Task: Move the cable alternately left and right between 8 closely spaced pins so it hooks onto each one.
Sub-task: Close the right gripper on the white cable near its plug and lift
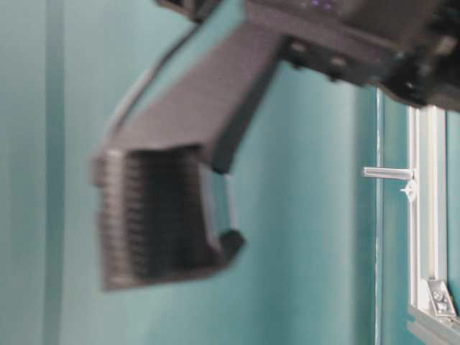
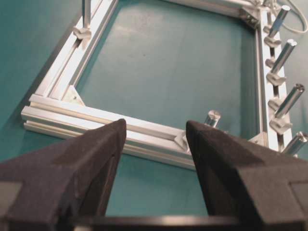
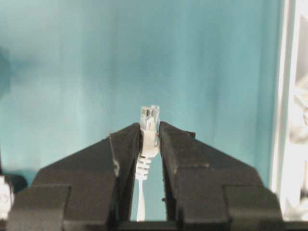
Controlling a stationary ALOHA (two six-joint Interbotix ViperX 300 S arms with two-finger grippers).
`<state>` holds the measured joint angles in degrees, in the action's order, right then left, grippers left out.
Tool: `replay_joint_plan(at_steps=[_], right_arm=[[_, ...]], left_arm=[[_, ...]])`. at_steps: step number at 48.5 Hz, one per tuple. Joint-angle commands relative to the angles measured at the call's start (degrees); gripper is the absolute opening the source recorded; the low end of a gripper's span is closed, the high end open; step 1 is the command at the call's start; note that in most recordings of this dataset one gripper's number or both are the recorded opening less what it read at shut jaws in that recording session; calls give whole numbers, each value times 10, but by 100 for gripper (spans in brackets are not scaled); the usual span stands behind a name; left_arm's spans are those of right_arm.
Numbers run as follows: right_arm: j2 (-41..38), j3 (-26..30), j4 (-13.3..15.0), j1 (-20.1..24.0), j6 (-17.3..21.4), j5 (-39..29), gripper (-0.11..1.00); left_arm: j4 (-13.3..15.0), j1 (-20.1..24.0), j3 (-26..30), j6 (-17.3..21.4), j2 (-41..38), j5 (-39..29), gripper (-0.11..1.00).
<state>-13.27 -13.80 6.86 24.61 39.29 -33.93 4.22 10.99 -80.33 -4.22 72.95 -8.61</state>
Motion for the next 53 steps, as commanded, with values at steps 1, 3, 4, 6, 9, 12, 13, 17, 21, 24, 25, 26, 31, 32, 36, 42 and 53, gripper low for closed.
replay_joint_plan(at_steps=[1,3,4,6,9,12,13,17,21,24,25,26,31,32,36,42,53], right_arm=[[31,11,5,3,9,-14,17],[33,11,7,4,16,-23,17],[35,10,8,4,20,-26,17],[38,10,12,6,31,-34,17],[41,8,19,9,42,-40,17],[44,5,26,14,57,-47,17],[45,4,29,15,62,-47,17],[49,-4,40,23,89,-53,17],[56,-18,51,31,117,-58,17],[63,-30,60,35,139,-60,17],[66,-33,62,36,147,-61,17],[69,-39,66,37,156,-62,17],[90,-68,87,40,212,-68,17],[94,-74,93,41,222,-69,17],[113,-98,115,42,270,-76,17],[142,-131,151,42,345,-87,17],[182,-180,204,43,471,-107,17]], left_arm=[[-3,-2,3,-4,3,2,61],[-3,-2,3,-5,6,2,61],[-2,-2,3,-6,8,2,61],[-2,-2,3,-8,11,2,61],[-3,-2,3,-8,16,2,60],[-2,-2,3,-8,21,2,60],[-3,-3,3,-8,23,2,60],[-2,-3,0,-11,30,1,60],[-2,-9,0,-7,35,1,61],[-3,-12,-2,-2,38,1,60],[-2,-13,-3,-1,38,1,60],[-3,-13,-4,-1,38,1,60],[-3,-16,-5,-4,38,1,60],[-3,-17,-4,-4,38,1,60],[-2,-18,-3,-4,38,1,61],[-2,-20,-2,-4,38,1,60],[-2,-28,-2,-2,38,2,60]])
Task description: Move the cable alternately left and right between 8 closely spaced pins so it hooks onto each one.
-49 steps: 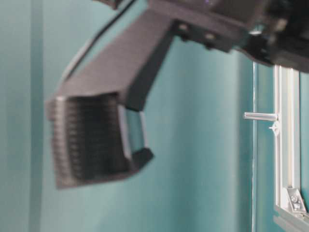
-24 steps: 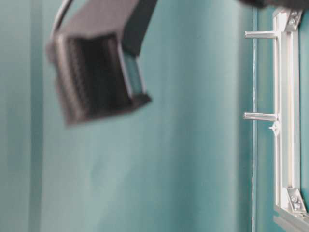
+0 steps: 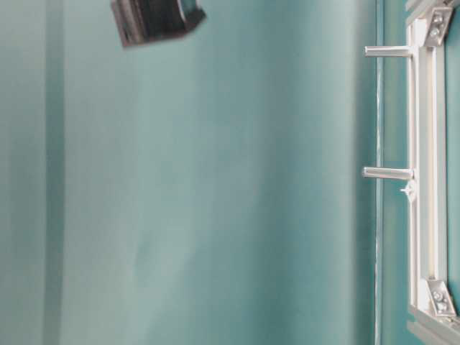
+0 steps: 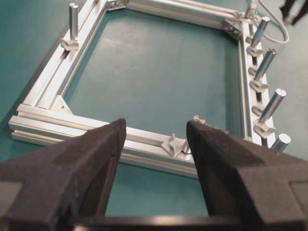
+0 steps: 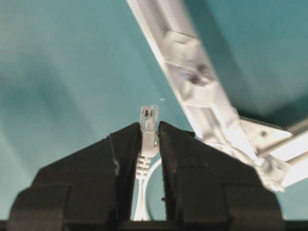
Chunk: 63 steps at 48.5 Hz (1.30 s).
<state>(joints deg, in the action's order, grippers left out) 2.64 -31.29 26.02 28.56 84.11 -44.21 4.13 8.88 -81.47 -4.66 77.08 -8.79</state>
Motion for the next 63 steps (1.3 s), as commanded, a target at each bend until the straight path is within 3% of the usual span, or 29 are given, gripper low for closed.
replay_joint_plan(at_steps=[1,15,26,44,63], right_arm=[[25,-9,14,4,32,-7,17],[28,-25,23,-7,142,-16,17],[21,-33,22,-29,196,-17,17],[19,-39,23,-34,237,-42,17],[11,-39,23,-34,240,-40,17]], left_arm=[[-1,-9,10,4,-4,3,60],[-2,-34,4,4,-4,4,60],[-2,-34,1,-3,-4,4,60],[-2,-35,-5,-2,-4,4,60],[-2,-34,-6,-3,-4,4,60]])
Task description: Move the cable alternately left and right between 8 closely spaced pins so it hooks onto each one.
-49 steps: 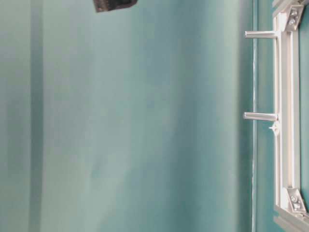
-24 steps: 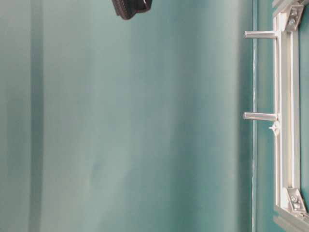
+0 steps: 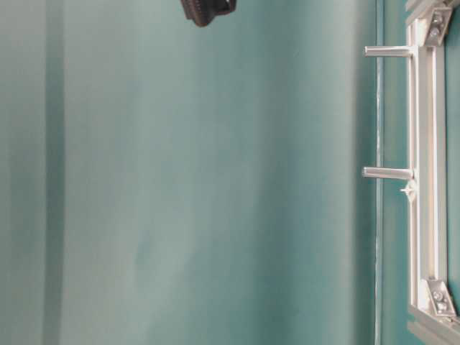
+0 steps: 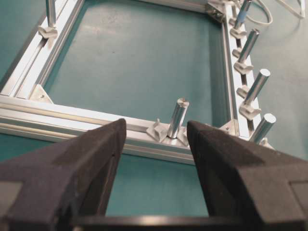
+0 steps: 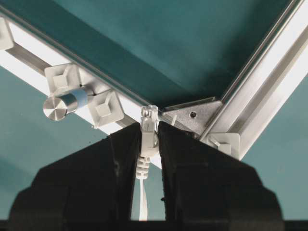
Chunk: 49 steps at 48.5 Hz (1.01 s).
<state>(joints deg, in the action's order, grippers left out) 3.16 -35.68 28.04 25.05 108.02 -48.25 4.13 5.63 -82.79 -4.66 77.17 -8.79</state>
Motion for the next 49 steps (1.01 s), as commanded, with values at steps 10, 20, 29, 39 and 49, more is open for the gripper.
replay_joint_plan(at_steps=[10,20,29,39,49], right_arm=[[6,5,3,1,1,1,17],[5,4,3,1,1,1,17],[6,4,3,-2,1,1,17],[6,4,3,-17,0,2,17],[6,4,10,-42,-4,1,17]], left_arm=[[-1,-2,7,-3,-4,4,60],[-2,-3,8,-3,-4,4,60],[-2,-2,7,-3,-4,4,60],[-2,-2,6,-3,-4,3,61],[-2,-2,6,-3,-4,4,61]])
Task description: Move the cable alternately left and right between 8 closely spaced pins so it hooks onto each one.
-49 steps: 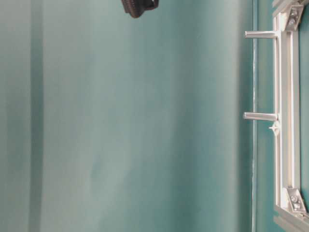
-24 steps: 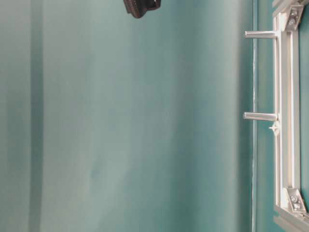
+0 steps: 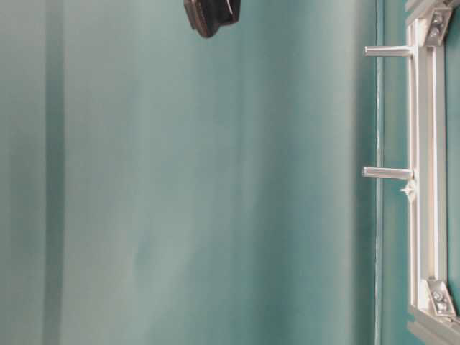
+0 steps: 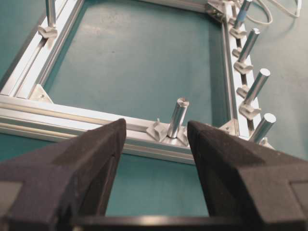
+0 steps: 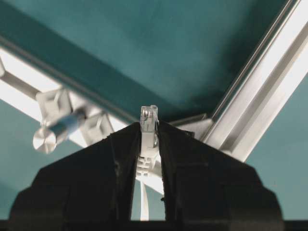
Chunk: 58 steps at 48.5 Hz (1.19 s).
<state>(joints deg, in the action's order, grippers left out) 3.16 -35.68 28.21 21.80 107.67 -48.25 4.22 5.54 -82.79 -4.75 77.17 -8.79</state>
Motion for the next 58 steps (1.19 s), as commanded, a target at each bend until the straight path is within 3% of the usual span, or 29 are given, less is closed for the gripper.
replay_joint_plan(at_steps=[1,20,37,58], right_arm=[[6,4,10,-12,-1,1,17],[6,4,43,-67,-4,2,17],[1,9,46,-91,-4,28,17],[-75,88,47,-109,-34,52,17]], left_arm=[[-3,-1,6,-2,-4,4,60],[-3,-1,4,-2,-4,3,60],[-3,-2,4,-2,-4,1,60],[-3,-1,3,-2,-4,1,60]])
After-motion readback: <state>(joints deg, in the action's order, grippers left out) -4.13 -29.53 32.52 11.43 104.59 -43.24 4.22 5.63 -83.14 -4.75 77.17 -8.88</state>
